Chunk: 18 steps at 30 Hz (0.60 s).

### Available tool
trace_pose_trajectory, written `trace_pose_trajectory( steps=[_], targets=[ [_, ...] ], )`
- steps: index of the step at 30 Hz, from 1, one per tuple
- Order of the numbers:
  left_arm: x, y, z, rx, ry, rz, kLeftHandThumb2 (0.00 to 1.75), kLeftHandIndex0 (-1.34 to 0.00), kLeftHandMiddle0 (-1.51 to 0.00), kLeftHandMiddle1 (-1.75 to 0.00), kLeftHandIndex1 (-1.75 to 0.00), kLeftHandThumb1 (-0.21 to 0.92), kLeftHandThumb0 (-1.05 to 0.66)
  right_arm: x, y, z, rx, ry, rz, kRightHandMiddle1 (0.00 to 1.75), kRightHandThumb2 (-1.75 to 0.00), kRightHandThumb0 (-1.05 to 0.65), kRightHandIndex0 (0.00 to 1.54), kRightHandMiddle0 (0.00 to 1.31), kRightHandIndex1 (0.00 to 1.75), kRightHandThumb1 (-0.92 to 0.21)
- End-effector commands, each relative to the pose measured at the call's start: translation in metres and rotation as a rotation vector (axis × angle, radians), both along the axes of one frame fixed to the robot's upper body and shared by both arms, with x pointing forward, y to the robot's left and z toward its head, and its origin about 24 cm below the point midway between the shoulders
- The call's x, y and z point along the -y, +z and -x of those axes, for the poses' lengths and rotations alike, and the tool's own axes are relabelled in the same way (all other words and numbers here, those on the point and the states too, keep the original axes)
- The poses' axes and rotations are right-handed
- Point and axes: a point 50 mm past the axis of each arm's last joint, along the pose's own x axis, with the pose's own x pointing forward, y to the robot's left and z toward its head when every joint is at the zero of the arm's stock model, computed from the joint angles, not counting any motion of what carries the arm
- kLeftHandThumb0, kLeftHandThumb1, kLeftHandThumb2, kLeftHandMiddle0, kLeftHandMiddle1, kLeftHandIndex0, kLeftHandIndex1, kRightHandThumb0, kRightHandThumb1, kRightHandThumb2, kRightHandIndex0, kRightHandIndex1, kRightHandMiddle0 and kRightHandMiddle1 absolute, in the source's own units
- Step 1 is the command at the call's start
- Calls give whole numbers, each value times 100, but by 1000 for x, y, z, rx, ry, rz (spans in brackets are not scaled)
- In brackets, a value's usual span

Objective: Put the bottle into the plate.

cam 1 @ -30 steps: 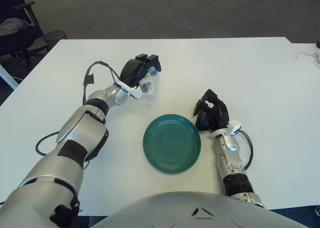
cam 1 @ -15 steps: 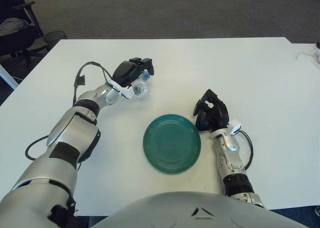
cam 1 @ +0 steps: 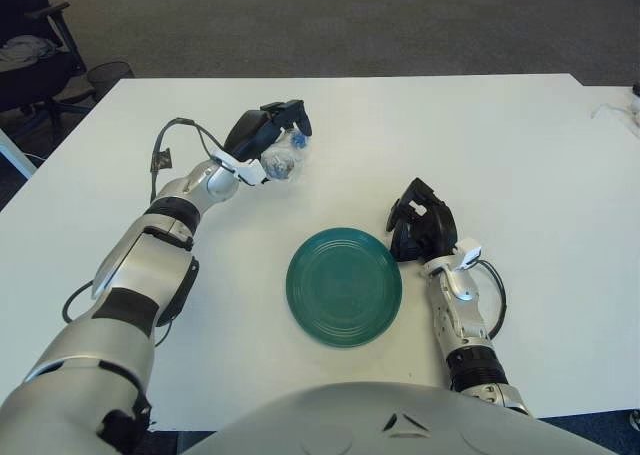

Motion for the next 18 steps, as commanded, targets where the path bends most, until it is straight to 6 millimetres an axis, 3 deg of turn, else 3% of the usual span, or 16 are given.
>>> trace_pose_trajectory(
  steps=[1, 10, 18],
  targets=[
    [3, 15, 7, 53, -90, 75, 139, -66, -122, -175, -175, 26, -50, 5, -72, 54, -418, -18, -7, 170, -175, 0, 91, 69, 175, 7],
    [19, 45, 23, 150, -293, 164, 141, -67, -122, -175, -175, 24, -50, 3, -72, 54, -423, -17, -4, 168, -175, 0, 92, 71, 175, 8],
    [35, 57, 46, 188, -449, 252, 141, -67, -121, -175, -175, 24, -50, 2, -71, 53, -425, -17, 2, 162, -175, 0, 93, 74, 175, 10]
  ],
)
